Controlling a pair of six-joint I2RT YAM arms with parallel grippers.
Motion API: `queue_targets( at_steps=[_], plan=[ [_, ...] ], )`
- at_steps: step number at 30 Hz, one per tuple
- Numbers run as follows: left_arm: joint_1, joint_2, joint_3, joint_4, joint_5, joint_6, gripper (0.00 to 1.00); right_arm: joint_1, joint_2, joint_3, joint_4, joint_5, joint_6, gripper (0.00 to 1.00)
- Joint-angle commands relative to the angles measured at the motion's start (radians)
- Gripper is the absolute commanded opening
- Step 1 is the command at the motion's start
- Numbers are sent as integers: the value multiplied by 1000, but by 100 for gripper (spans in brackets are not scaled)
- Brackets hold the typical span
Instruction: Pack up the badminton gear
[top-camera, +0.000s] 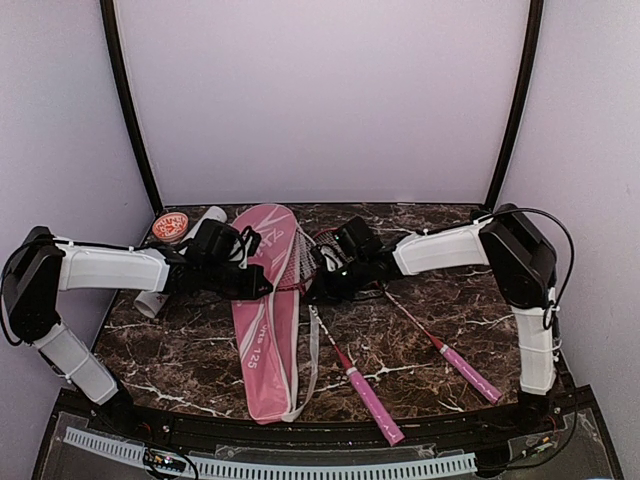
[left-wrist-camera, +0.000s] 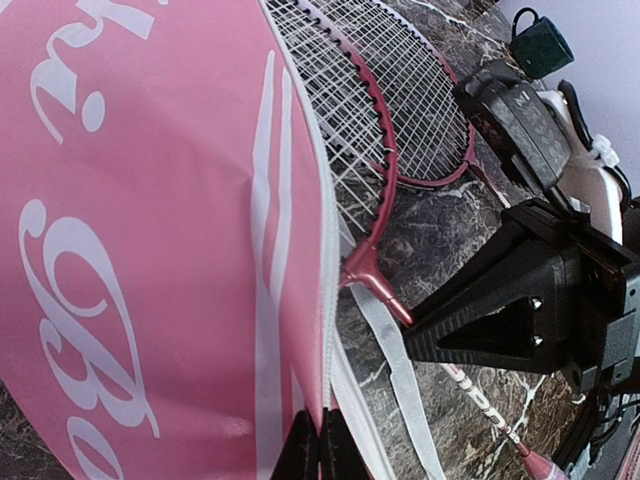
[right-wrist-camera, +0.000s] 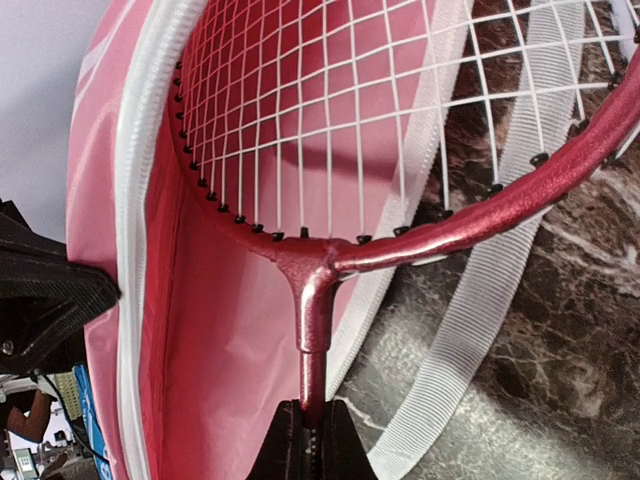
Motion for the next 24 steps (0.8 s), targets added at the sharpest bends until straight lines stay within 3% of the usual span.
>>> queue_targets(
  at_steps=[1, 14, 20, 24],
  plan=[
    [2, -15, -17, 26, 66, 34, 0, 26, 17, 77, 106, -45, 38, 0],
    [2, 40, 12, 23, 162, 70, 0, 46, 95, 140, 178, -30, 80, 0],
    [2, 79, 25, 31, 215, 75, 0, 46, 28, 24, 308, 0, 96, 8],
    [2, 83, 28, 25, 200, 76, 0, 42, 15, 8, 289, -8, 58, 18]
  ],
)
